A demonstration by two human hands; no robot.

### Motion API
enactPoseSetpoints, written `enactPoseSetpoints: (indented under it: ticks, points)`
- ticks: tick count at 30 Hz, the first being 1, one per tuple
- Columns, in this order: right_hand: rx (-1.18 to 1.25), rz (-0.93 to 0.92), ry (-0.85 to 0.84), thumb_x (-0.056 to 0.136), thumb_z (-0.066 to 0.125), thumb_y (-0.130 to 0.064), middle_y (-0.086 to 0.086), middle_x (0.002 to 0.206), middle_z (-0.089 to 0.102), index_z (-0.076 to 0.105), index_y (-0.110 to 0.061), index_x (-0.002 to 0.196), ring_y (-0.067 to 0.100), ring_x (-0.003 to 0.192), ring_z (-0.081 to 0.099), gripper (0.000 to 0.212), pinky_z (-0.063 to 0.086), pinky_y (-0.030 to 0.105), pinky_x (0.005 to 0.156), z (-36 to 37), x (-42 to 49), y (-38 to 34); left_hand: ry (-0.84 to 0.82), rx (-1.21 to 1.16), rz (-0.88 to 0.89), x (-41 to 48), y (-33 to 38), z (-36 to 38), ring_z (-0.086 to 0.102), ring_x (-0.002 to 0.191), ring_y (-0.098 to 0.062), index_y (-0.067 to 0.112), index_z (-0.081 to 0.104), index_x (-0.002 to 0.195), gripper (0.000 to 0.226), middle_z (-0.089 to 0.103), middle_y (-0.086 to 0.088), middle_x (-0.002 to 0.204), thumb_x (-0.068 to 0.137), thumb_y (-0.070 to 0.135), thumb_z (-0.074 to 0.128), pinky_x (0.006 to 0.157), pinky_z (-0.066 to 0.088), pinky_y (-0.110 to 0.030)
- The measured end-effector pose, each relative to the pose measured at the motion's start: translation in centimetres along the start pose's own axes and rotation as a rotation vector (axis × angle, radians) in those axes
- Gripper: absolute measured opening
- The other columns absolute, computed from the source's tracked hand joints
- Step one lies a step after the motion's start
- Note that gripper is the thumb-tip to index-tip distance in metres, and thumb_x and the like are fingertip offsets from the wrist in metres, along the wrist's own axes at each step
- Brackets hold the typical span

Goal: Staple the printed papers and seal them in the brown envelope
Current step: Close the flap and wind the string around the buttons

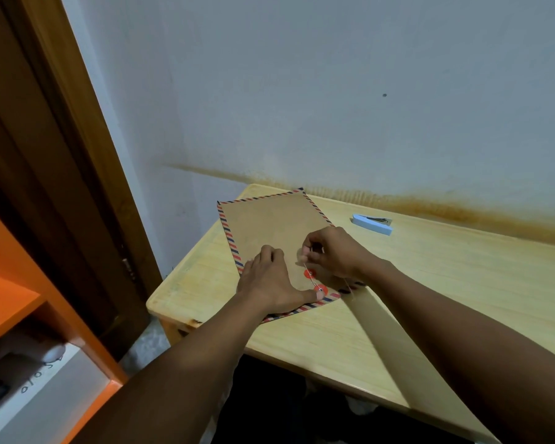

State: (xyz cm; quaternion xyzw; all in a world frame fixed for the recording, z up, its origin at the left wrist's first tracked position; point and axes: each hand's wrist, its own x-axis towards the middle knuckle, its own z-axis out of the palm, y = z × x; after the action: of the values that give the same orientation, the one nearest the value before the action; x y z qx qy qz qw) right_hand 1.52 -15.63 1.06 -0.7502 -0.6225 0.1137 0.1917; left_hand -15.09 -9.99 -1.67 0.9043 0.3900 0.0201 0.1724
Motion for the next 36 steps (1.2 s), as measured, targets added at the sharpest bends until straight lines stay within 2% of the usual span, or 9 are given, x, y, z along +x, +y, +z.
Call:
enactPoseSetpoints:
  ticks: [4,9,13,17,20,24,27,31,36]
  points:
    - [0.09,0.051,-0.08,0.09,0.074,-0.023,-0.006,0.079,0.075,0.071,-0.023,0.08,0.004,0.068,0.067,0.011,0.047,0.016,0.063,1.0,0.9,-0.3,0.017,-0.013,0.004,-0.1,0.0,0.1,0.039,0.138,-0.026,0.013,0.032,0.152,0.116,0.034,-0.002,0.148,0.068,0.088,0.062,0.113,0.035,-0.041]
    - [0.155,0.11,-0.093,0.086,0.077,-0.027,-0.005,0.078,0.074,0.076,-0.017,0.085,0.003,0.067,0.064,0.01,0.045,0.018,0.064,1.4,1.2,0.1,0.026,-0.007,0.005,-0.2,-0.1,0.2,0.039,0.137,-0.026,0.012,0.033,0.151,0.116,0.035,-0.003,0.147,0.068,0.089,0.061,0.114,0.034,-0.042]
    - [0.127,0.186,-0.091,0.086,0.077,-0.027,-0.004,0.082,0.073,0.073,-0.02,0.082,0.008,0.077,0.065,0.009,0.048,0.022,0.069,0.6,1.3,0.8,0.026,0.005,0.006,-0.1,0.0,0.1,0.039,0.138,-0.027,0.013,0.031,0.151,0.117,0.034,-0.004,0.148,0.068,0.09,0.06,0.116,0.034,-0.043]
    - [0.115,0.216,-0.065,0.088,0.075,-0.026,-0.004,0.08,0.073,0.074,-0.017,0.085,0.006,0.072,0.065,0.01,0.046,0.019,0.061,0.0,0.6,1.5,0.026,0.009,0.004,-0.2,0.1,0.1,0.039,0.138,-0.028,0.014,0.031,0.151,0.115,0.033,-0.003,0.149,0.069,0.089,0.06,0.117,0.035,-0.044]
    - [0.017,0.178,-0.036,0.09,0.074,-0.026,-0.008,0.08,0.071,0.075,-0.017,0.086,0.004,0.072,0.063,0.009,0.047,0.019,0.063,-0.1,-0.5,1.9,0.023,0.002,0.002,-0.2,0.1,0.1,0.039,0.137,-0.028,0.014,0.033,0.15,0.115,0.034,-0.004,0.147,0.068,0.089,0.061,0.115,0.035,-0.043]
    - [-0.052,0.131,0.017,0.091,0.07,-0.019,-0.007,0.085,0.072,0.074,-0.02,0.087,0.01,0.078,0.065,0.006,0.053,0.03,0.072,-0.1,-2.7,2.5,0.009,0.015,0.018,-0.1,0.0,0.0,0.037,0.14,-0.028,0.016,0.034,0.15,0.111,0.033,-0.004,0.149,0.071,0.09,0.057,0.117,0.033,-0.045]
    - [-0.201,0.035,0.125,0.093,0.065,-0.021,-0.008,0.082,0.062,0.074,-0.021,0.093,0.013,0.078,0.054,0.009,0.045,0.031,0.065,0.3,-4.9,2.6,-0.017,0.055,0.046,-0.2,-0.3,0.5,0.022,0.151,-0.028,0.02,0.026,0.158,0.111,0.022,-0.002,0.162,0.075,0.091,0.048,0.124,0.021,-0.049]
    - [-0.436,-0.155,0.205,0.086,0.066,-0.016,-0.001,0.083,0.064,0.073,-0.021,0.092,0.021,0.079,0.052,0.01,0.043,0.033,0.06,1.0,-7.1,2.4,-0.07,0.114,0.05,0.0,-0.7,1.3,-0.009,0.159,-0.025,0.025,0.005,0.164,0.113,-0.002,0.002,0.173,0.078,0.094,0.032,0.128,0.0,-0.051]
    - [-0.533,-0.253,0.185,0.092,0.06,-0.029,-0.002,0.083,0.062,0.072,-0.024,0.095,0.017,0.076,0.049,0.014,0.042,0.031,0.059,1.7,-8.7,2.3,-0.095,0.167,0.037,0.2,-0.7,1.7,-0.018,0.158,-0.024,0.026,-0.006,0.163,0.114,-0.012,0.0,0.173,0.078,0.095,0.023,0.126,-0.007,-0.05]
